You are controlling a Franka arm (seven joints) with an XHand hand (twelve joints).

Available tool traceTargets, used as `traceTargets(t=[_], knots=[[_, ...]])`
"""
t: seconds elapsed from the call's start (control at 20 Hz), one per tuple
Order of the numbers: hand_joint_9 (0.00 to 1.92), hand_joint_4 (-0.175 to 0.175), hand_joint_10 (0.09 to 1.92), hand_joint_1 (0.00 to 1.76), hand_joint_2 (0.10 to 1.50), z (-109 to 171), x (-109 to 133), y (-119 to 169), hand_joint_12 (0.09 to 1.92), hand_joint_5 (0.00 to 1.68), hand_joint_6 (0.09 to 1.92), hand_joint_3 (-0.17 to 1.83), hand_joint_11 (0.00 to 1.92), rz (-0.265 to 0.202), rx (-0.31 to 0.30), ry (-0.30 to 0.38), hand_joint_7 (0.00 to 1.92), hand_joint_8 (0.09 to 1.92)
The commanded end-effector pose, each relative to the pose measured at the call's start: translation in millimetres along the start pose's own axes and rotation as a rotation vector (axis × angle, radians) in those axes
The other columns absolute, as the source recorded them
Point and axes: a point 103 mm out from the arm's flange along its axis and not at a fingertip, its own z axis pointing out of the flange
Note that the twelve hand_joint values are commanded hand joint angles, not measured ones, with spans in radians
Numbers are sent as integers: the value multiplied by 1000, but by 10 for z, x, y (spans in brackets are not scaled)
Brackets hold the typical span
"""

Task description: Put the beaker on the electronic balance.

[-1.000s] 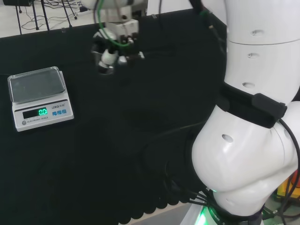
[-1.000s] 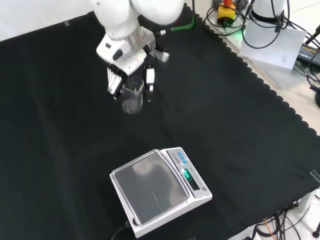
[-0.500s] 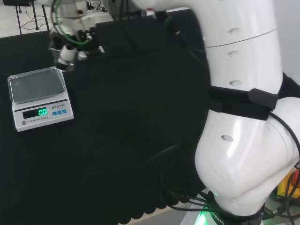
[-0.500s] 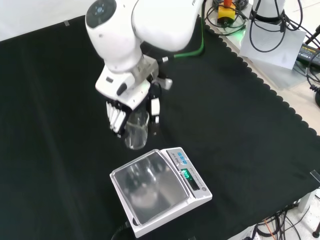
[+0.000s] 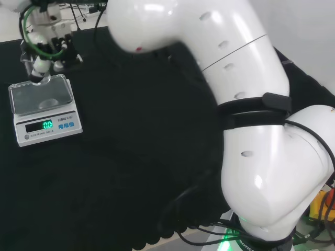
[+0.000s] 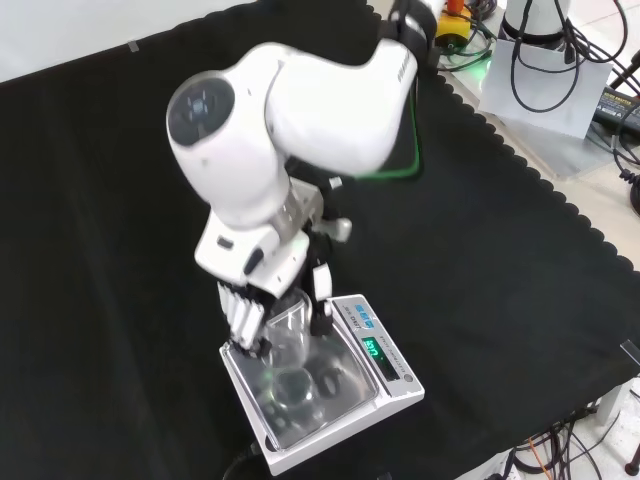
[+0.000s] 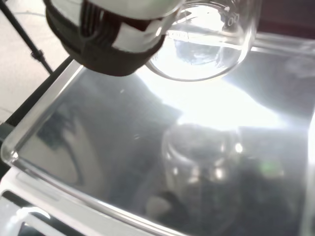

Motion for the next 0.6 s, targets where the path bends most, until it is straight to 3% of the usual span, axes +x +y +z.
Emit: traceTargets(t=[0.05, 0.45, 0.6], knots=[[972, -175, 1261, 1196, 1223, 450, 405, -42, 1134, 721, 1391, 39, 1081, -59, 112, -5, 762, 1410], [972, -175, 1261, 1197, 1223, 433, 317, -105, 1134, 723, 1388, 38, 1080, -44, 113, -4, 764, 1408], [863, -85, 1051, 1104, 1123, 431, 332, -114, 1245, 404, 1258, -113, 822, -48, 134, -1, 691, 1297]])
